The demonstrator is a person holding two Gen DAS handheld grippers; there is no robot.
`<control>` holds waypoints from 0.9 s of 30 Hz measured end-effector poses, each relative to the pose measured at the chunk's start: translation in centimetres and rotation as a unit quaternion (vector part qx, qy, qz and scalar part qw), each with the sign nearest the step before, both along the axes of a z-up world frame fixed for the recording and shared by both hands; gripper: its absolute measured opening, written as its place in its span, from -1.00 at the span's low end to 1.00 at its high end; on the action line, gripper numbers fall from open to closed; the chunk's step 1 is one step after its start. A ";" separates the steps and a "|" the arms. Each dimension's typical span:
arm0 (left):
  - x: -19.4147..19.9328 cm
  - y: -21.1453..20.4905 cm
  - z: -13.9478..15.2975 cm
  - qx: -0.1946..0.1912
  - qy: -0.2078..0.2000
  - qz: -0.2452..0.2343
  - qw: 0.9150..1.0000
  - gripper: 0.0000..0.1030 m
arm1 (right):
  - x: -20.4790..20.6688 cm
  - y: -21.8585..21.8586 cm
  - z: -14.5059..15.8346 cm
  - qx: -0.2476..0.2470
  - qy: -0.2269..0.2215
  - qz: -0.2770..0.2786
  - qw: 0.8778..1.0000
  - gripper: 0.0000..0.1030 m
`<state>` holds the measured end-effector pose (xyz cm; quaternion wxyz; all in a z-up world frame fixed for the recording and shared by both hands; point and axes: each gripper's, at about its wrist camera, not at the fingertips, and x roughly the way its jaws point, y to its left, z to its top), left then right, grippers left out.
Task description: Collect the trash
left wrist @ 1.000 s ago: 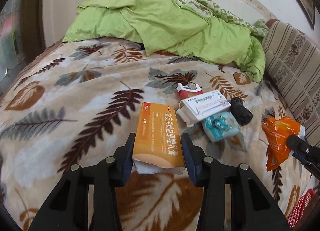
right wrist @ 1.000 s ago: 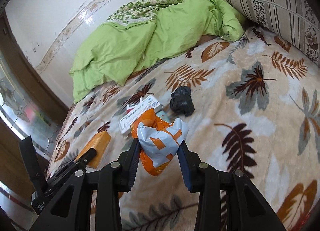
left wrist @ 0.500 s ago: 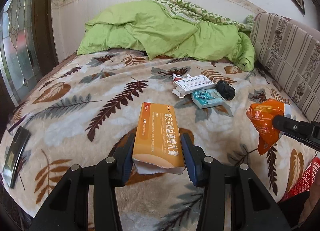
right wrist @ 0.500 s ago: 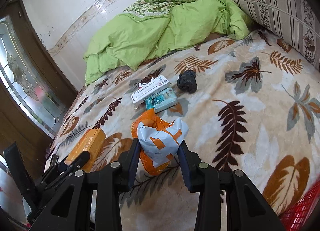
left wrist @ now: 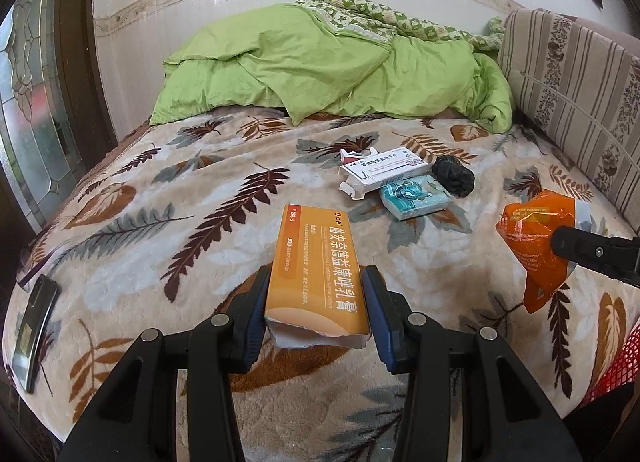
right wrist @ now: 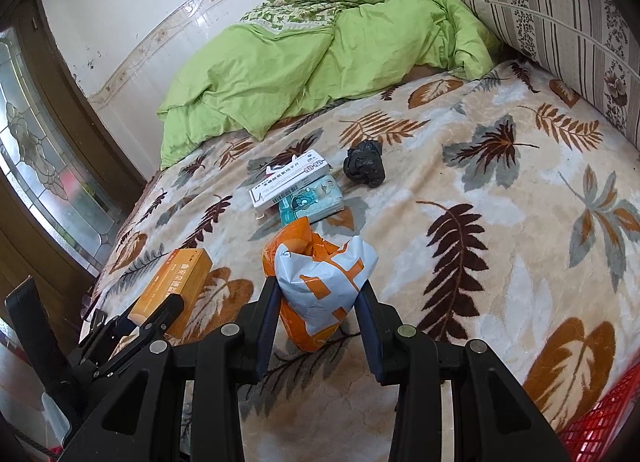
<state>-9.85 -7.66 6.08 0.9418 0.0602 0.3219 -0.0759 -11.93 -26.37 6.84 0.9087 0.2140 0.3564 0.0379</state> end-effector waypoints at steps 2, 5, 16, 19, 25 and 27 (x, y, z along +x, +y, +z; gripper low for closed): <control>0.1 0.0 0.0 -0.001 0.000 -0.001 1.000 -0.15 | 0.1 0.3 -0.1 -0.002 0.001 0.003 1.000 -0.22; 0.3 -0.1 0.0 0.000 0.000 -0.001 1.000 -0.15 | 0.4 0.6 -0.1 -0.004 0.002 0.008 1.000 -0.22; 0.2 -0.1 0.0 0.000 -0.001 -0.003 1.000 -0.15 | 0.3 0.7 -0.1 -0.006 0.002 0.006 1.000 -0.22; 0.2 -0.2 0.0 0.001 -0.001 -0.004 1.000 -0.15 | 0.3 0.7 -0.1 -0.006 0.002 0.006 1.000 -0.22; 0.1 -0.3 -0.1 0.002 -0.001 -0.005 1.000 -0.15 | 0.3 0.6 -0.1 -0.006 0.002 0.006 1.000 -0.22; 0.1 -0.3 -0.1 0.002 -0.001 -0.005 1.000 -0.15 | 0.3 0.6 -0.1 -0.006 0.002 0.006 1.000 -0.22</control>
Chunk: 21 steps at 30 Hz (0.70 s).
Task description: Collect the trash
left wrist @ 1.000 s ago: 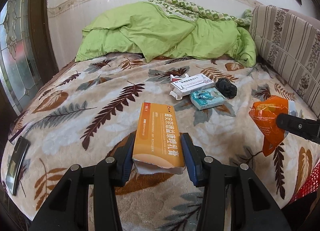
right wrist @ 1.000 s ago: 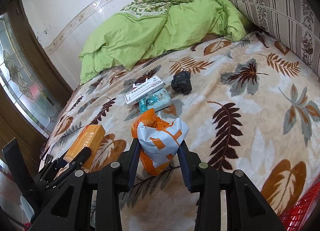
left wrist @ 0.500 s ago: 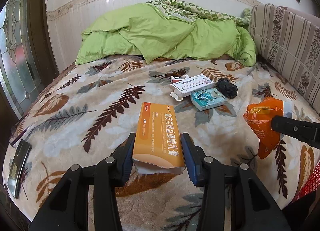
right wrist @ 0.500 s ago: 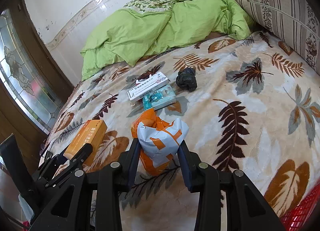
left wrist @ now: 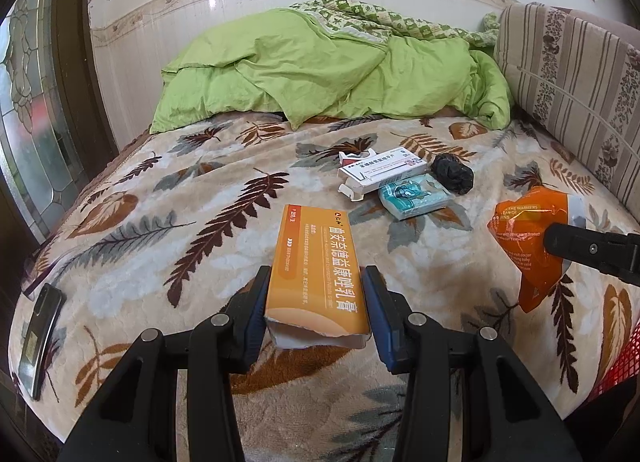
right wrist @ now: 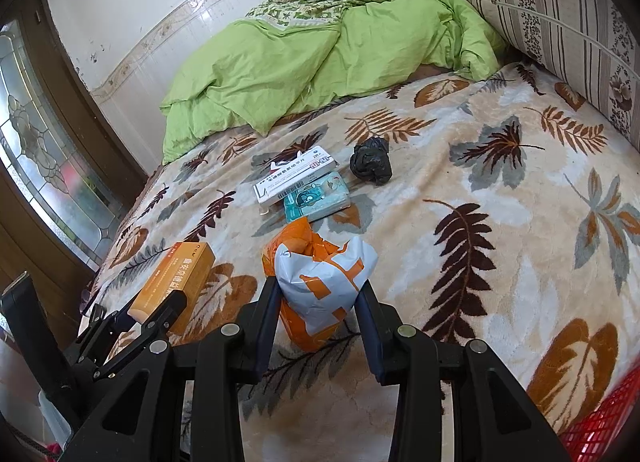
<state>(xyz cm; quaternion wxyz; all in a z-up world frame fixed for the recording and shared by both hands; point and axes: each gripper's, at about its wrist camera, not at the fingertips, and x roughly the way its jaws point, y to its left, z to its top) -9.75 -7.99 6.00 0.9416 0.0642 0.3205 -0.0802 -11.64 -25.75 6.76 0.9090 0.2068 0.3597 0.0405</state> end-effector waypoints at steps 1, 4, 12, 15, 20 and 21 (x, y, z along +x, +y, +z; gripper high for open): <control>0.1 0.0 0.0 0.000 0.000 0.000 1.000 -0.15 | 0.0 0.0 0.0 0.000 0.000 0.000 1.000 -0.22; -0.2 -0.1 0.0 0.000 -0.001 0.001 1.000 -0.15 | 0.0 0.0 0.0 0.000 0.000 0.000 1.000 -0.22; -0.1 -0.3 0.0 0.001 -0.001 0.000 1.000 -0.15 | 0.0 0.0 0.0 -0.001 0.000 0.000 1.000 -0.22; -0.1 -0.3 0.0 0.001 -0.001 0.000 1.000 -0.15 | 0.0 0.0 0.0 -0.001 0.000 -0.001 1.000 -0.22; -0.2 -0.4 -0.1 0.001 -0.001 0.000 1.000 -0.15 | 0.0 -0.1 0.0 -0.001 0.000 -0.002 1.000 -0.22; 0.1 -0.3 -0.1 0.001 0.000 -0.001 1.000 -0.15 | 0.0 -0.1 0.0 -0.001 0.000 -0.002 1.000 -0.22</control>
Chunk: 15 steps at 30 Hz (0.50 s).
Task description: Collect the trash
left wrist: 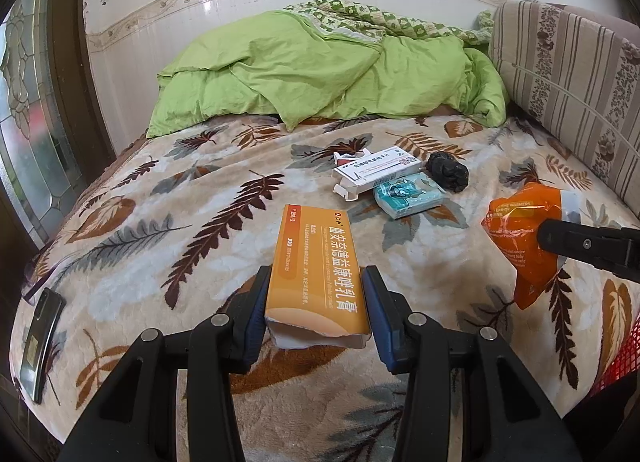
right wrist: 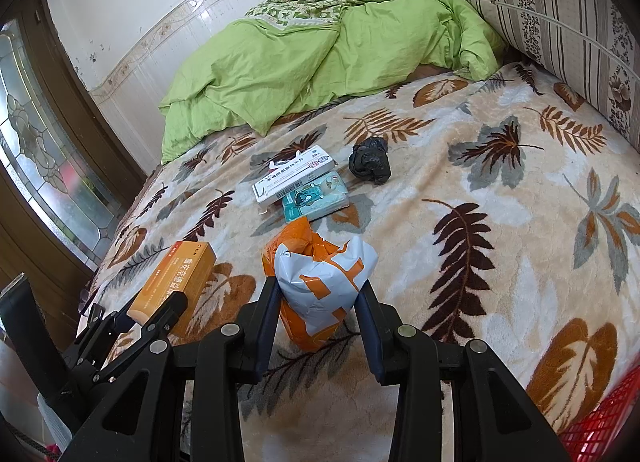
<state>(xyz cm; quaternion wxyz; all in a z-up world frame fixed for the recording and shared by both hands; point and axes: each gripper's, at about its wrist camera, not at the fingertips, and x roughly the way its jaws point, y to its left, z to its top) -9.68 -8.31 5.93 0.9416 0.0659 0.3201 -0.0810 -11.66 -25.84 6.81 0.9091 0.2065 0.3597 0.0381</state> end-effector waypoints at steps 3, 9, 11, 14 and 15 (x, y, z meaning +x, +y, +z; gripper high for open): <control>-0.2 -0.1 0.0 0.001 -0.001 0.001 1.000 -0.15 | 0.0 -0.1 0.0 -0.001 0.001 -0.001 1.000 -0.22; -0.2 -0.2 -0.1 0.001 0.000 -0.001 1.000 -0.15 | 0.0 -0.1 0.0 0.000 0.001 -0.001 1.000 -0.22; -0.3 -0.3 -0.1 0.002 0.000 -0.001 1.000 -0.15 | 0.0 -0.1 0.0 -0.001 0.001 -0.001 1.000 -0.22; -0.3 -0.4 -0.1 0.002 0.000 -0.001 1.000 -0.15 | 0.0 -0.1 0.0 -0.001 0.001 -0.001 1.000 -0.22; -0.2 -0.4 -0.1 0.001 0.000 -0.001 1.000 -0.15 | 0.0 -0.1 0.0 -0.001 0.001 -0.001 1.000 -0.22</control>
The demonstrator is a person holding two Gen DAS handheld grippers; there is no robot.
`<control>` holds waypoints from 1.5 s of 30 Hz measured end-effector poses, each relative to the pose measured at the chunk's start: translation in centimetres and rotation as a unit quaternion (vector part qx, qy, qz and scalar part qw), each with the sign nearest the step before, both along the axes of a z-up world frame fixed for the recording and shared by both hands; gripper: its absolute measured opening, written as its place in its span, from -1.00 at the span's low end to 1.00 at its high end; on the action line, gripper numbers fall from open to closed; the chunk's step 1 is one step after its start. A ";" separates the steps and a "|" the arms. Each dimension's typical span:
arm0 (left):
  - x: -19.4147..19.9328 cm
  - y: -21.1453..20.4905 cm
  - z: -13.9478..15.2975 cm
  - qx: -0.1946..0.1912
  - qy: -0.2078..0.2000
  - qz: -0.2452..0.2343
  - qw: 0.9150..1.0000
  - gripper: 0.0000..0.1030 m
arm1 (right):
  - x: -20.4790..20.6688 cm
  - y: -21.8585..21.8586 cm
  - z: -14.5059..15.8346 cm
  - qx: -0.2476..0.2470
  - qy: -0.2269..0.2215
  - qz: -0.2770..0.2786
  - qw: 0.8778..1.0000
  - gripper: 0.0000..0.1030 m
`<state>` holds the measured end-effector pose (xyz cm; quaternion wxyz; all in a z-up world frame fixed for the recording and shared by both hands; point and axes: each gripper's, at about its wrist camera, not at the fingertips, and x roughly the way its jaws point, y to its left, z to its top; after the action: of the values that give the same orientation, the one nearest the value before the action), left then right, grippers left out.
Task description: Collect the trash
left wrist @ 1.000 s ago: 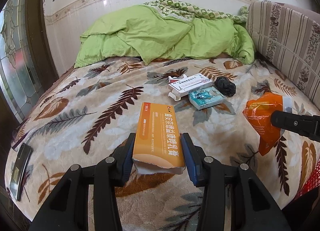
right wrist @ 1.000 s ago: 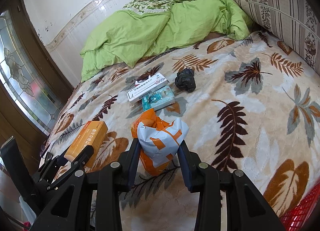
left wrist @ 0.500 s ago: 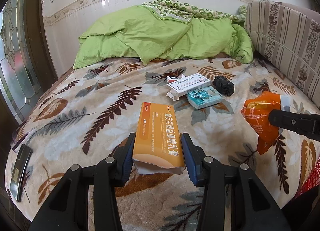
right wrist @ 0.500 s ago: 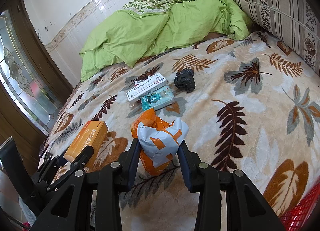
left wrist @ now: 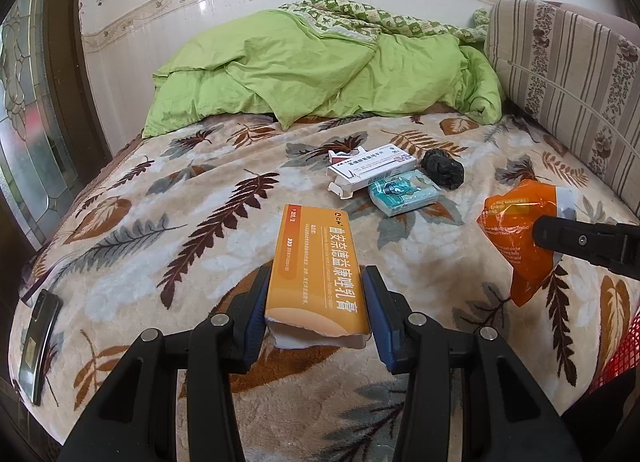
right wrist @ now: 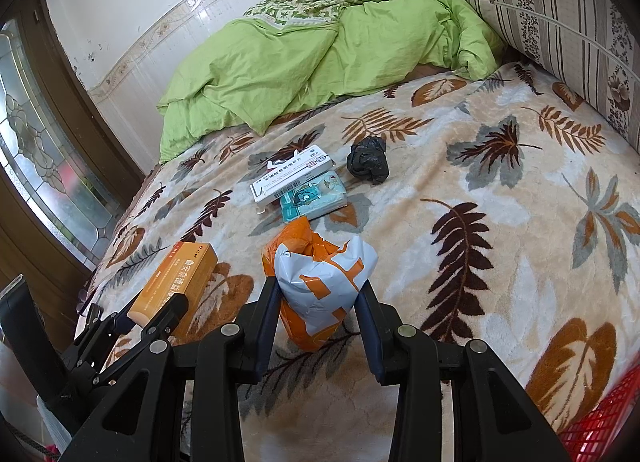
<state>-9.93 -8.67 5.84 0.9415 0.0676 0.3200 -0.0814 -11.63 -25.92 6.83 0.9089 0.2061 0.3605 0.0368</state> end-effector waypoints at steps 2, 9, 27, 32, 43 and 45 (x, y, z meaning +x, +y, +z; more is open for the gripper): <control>0.1 0.0 0.0 0.000 0.000 0.000 1.000 -0.15 | 0.0 0.0 0.0 0.000 0.000 0.000 1.000 -0.22; -0.1 -0.1 0.0 0.001 0.000 0.000 1.000 -0.15 | 0.0 -0.1 0.0 -0.001 0.000 -0.002 1.000 -0.22; -0.1 -0.3 0.0 0.002 0.000 -0.002 1.000 -0.15 | 0.0 -0.1 0.0 -0.001 0.001 -0.002 1.000 -0.22; -0.1 -0.4 0.0 0.003 0.000 -0.003 1.000 -0.15 | 0.0 -0.1 0.1 -0.002 0.001 -0.002 1.000 -0.22; -0.3 -0.5 0.0 0.003 0.000 -0.003 1.000 -0.15 | 0.0 -0.2 0.0 -0.003 0.001 -0.004 1.000 -0.22; -0.2 -0.5 0.0 0.004 0.000 -0.004 1.000 -0.15 | 0.0 -0.2 0.1 -0.003 0.001 -0.004 1.000 -0.22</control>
<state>-10.15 -9.20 5.82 0.9409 0.0722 0.3202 -0.0838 -11.61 -26.12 6.89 0.9093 0.2052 0.3607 0.0320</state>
